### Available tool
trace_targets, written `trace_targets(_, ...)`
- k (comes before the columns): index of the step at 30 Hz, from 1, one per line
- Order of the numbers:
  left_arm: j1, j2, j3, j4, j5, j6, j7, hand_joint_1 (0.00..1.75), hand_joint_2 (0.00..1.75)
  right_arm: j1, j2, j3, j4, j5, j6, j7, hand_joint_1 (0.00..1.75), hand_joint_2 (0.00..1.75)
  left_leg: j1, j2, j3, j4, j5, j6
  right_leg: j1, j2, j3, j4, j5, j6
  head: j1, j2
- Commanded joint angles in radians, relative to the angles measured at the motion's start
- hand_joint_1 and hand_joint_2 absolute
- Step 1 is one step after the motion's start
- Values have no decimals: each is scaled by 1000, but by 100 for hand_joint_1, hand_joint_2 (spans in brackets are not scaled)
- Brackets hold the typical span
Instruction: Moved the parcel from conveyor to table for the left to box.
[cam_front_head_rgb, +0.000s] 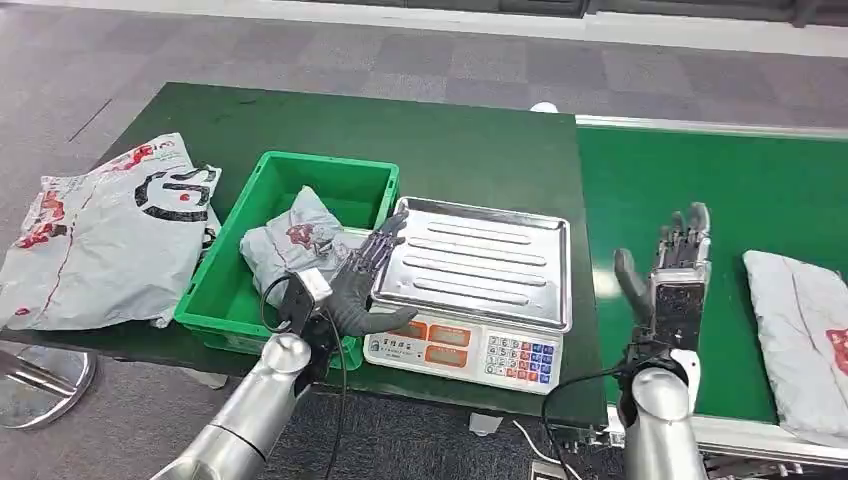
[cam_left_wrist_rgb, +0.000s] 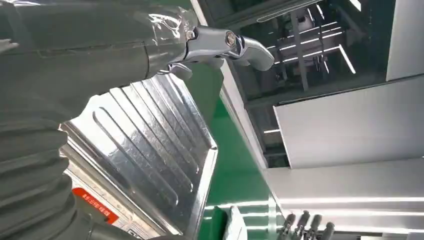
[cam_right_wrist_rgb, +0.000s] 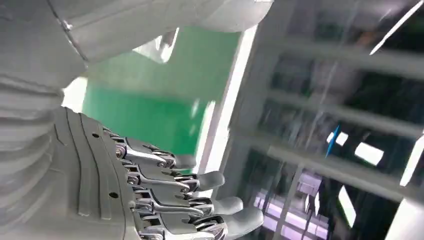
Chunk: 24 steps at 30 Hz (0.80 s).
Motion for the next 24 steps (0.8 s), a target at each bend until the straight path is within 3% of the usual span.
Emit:
trace_targets(1,-51,6,-21,80,-7,9,4,0,175,-215,-145,-205,344,148,-78,77,0,175,0,-1,2,-1,0,2,0,-1,2,-2,1,-2,0,0)
trace_targets(6,-42,12,-15,77,-5,14,4,0,175,-300,-235,-237,510,274,-106,169,0,175,0,-1,2,0,0,2,0,-1,2,-2,1,-2,0,0)
trace_targets(11,-44,18,-12,84,-5,12,4,0,175,-299,-303,-280,625,341,-129,212,0,175,0,-2,3,-1,0,2,1,-2,5,-3,0,-1,0,0)
trace_targets(14,-46,19,-12,91,-8,15,4,0,175,-287,-337,-294,687,404,-171,280,0,175,0,-4,4,-1,0,2,1,-4,6,-3,0,-2,0,0)
trace_targets(15,-46,22,-15,95,-4,16,4,0,175,-283,-367,-332,759,489,-191,322,0,175,0,-3,2,0,0,2,1,-3,4,-2,0,-1,0,0)
trace_targets(16,-44,24,-15,97,-3,22,4,0,175,-303,-394,-327,836,536,-140,412,0,175,0,-4,4,-1,-1,2,1,-4,5,-3,0,-2,0,0)
trace_targets(24,-1,44,7,55,8,19,4,0,175,-322,-444,-352,950,590,-43,550,0,175,-1,-2,3,-1,-2,3,0,-2,5,-3,-1,-1,0,0)
